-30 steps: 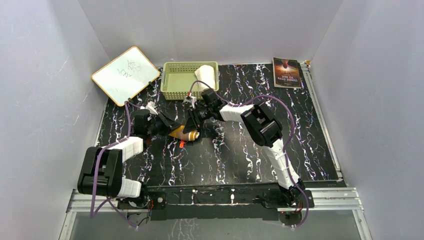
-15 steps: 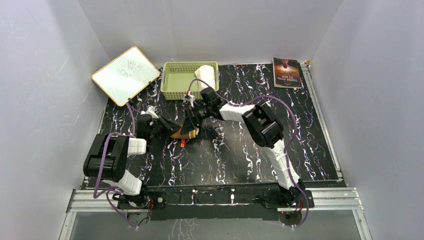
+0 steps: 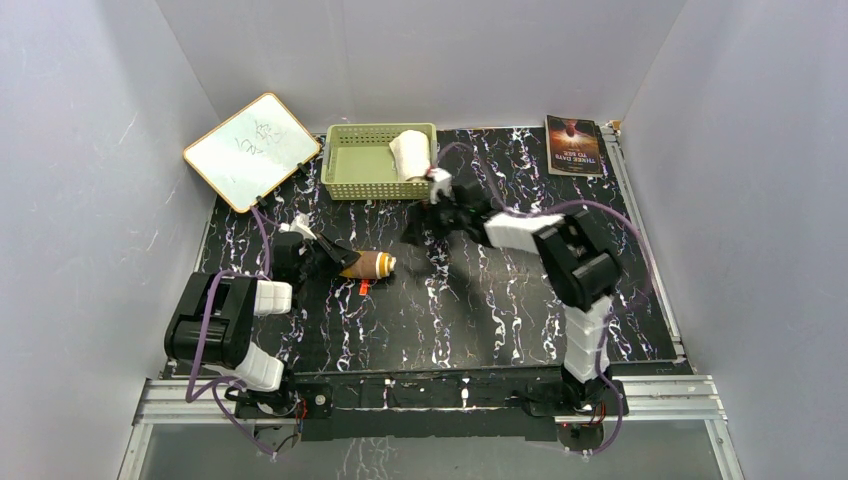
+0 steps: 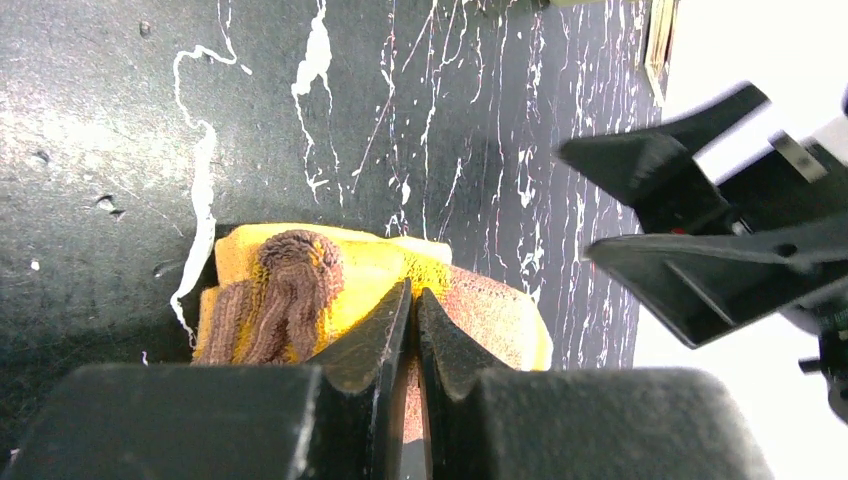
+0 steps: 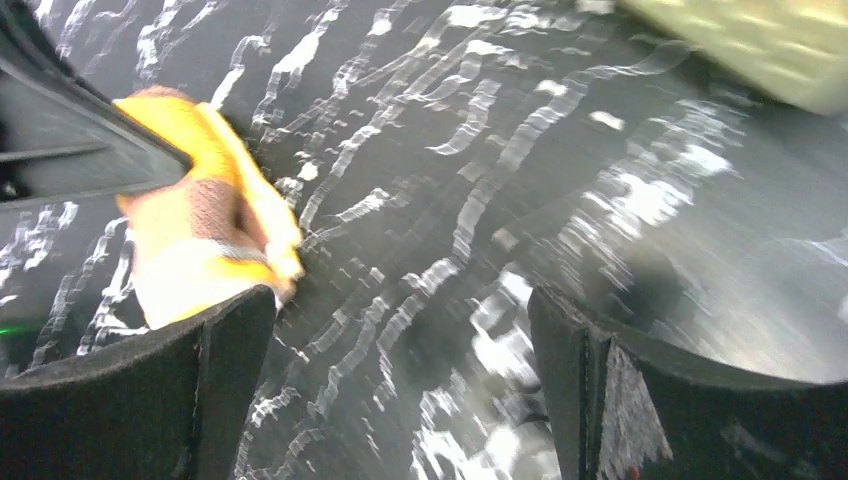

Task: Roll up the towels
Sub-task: Roll the towel at the center of the board, then pick up the towel at the center of the board, then place the towel in the bin.

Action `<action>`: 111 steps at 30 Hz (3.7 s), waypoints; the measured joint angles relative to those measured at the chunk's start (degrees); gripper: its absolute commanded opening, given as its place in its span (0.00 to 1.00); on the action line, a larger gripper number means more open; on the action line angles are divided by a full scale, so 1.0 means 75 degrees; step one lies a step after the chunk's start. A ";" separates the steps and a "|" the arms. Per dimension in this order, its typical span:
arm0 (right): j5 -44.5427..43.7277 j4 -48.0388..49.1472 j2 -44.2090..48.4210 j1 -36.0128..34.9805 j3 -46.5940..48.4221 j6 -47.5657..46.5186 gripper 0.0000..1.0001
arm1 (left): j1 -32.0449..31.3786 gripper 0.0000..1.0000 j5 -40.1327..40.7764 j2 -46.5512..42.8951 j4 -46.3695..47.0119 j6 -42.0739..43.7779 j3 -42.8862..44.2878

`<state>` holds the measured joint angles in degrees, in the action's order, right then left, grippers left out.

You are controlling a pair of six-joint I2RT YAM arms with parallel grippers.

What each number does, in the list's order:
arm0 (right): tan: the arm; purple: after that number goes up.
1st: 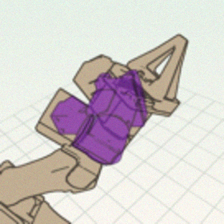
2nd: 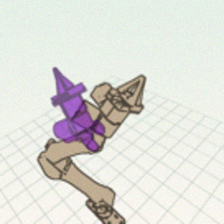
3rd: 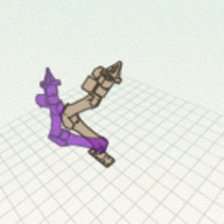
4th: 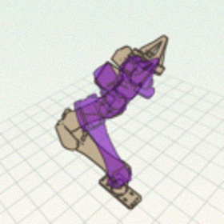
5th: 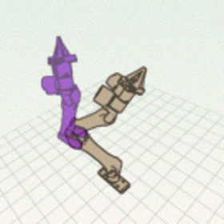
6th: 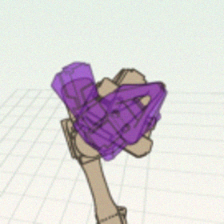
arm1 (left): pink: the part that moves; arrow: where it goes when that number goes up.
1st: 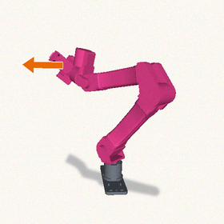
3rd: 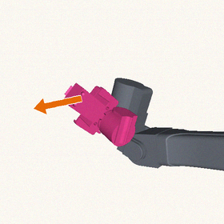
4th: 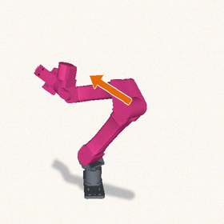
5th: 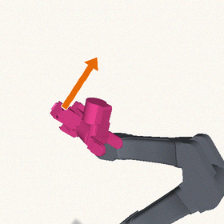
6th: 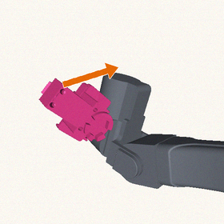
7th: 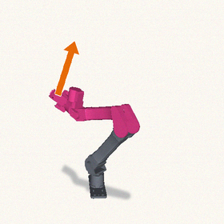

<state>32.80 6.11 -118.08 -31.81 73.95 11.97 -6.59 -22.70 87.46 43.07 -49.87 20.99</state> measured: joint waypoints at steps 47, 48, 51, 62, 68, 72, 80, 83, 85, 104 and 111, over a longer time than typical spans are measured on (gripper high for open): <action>-0.3675 0.4202 0.0431 -0.3386 -0.2495 -0.8568 0.90 | 0.0015 0.09 -0.0321 0.0128 -0.1376 0.0927 0.0778; -0.3672 0.4167 0.0411 -0.3383 -0.2460 -0.8580 0.87 | 0.0015 0.09 -0.0315 0.0122 -0.1399 0.0947 0.0787; -0.3622 0.3893 0.0356 -0.3337 -0.2261 -0.8580 0.78 | 0.0015 0.09 -0.0312 0.0117 -0.1437 0.0994 0.0804; -0.3276 0.3072 0.0093 -0.3107 -0.1679 -0.8443 0.56 | 0.0015 0.09 -0.0306 0.0108 -0.1521 0.1084 0.0851; -0.3075 0.2696 0.0029 -0.3019 -0.1478 -0.8274 0.39 | 0.0015 0.10 -0.0224 0.0015 -0.1676 0.1154 0.0877; -0.2967 0.2326 -0.0050 -0.2975 -0.1218 -0.8204 0.22 | 0.0015 0.10 -0.0137 -0.0035 -0.1830 0.1198 0.0921; -0.2838 0.1778 -0.0050 -0.2792 -0.0842 -0.7495 0.00 | 0.0061 0.44 0.0449 -0.0761 -0.4025 0.1422 0.1935; -0.3249 0.1792 0.0015 -0.2614 -0.0833 -0.6857 0.00 | 0.0399 0.58 0.0848 -0.1358 -0.5386 0.1629 0.3002; -0.3856 0.1792 0.0119 -0.2465 -0.0807 -0.6126 0.00 | 0.0813 0.61 0.1040 -0.1851 -0.6108 0.1778 0.3794; -0.6292 -0.1958 -0.2401 -0.0676 0.8183 -0.0169 0.00 | 0.1880 0.63 -0.0047 -0.2815 -0.8413 0.2465 0.4683; -0.5330 -0.1964 -0.4144 0.0044 0.8469 0.0740 0.00 | 0.1886 0.63 -0.0408 -0.2815 -0.8419 0.2649 0.4415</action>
<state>-7.18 -8.62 -149.16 -31.48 137.47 17.52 7.55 -25.76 66.35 -20.08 -30.00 54.11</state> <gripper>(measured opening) 0.304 0.632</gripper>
